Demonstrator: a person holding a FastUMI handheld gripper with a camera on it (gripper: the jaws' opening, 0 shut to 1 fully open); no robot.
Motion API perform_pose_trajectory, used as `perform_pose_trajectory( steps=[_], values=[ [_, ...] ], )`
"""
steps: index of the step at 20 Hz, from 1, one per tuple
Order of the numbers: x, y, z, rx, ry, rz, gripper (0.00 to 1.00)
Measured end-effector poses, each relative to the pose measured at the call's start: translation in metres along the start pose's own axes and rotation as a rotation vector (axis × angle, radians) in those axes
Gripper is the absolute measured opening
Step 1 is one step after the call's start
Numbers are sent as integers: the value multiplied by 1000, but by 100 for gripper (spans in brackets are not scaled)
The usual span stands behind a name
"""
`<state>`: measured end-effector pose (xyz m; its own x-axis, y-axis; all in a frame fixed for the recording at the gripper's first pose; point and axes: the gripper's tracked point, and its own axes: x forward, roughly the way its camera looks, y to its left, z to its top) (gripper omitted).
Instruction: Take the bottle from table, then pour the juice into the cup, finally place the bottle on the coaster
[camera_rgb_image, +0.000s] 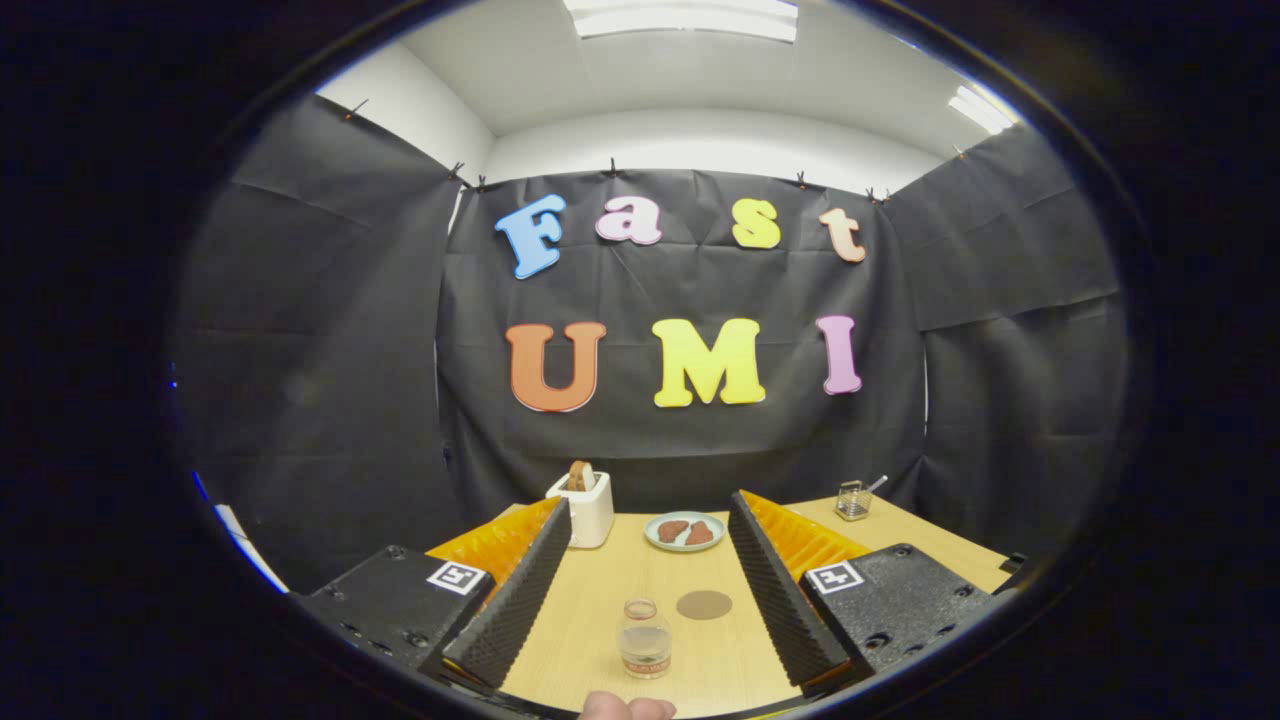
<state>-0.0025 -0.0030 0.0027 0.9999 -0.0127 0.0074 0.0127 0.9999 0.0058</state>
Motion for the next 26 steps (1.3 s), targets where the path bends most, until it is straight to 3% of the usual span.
perform_pose_trajectory(
  steps=[17,22,26],
  values=[
    [-9,-4,-6,-7,-15,-27,100],
    [-11,-3,-46,-15,19,-35,100],
    [-8,-6,-115,-28,74,-22,100]
  ],
)
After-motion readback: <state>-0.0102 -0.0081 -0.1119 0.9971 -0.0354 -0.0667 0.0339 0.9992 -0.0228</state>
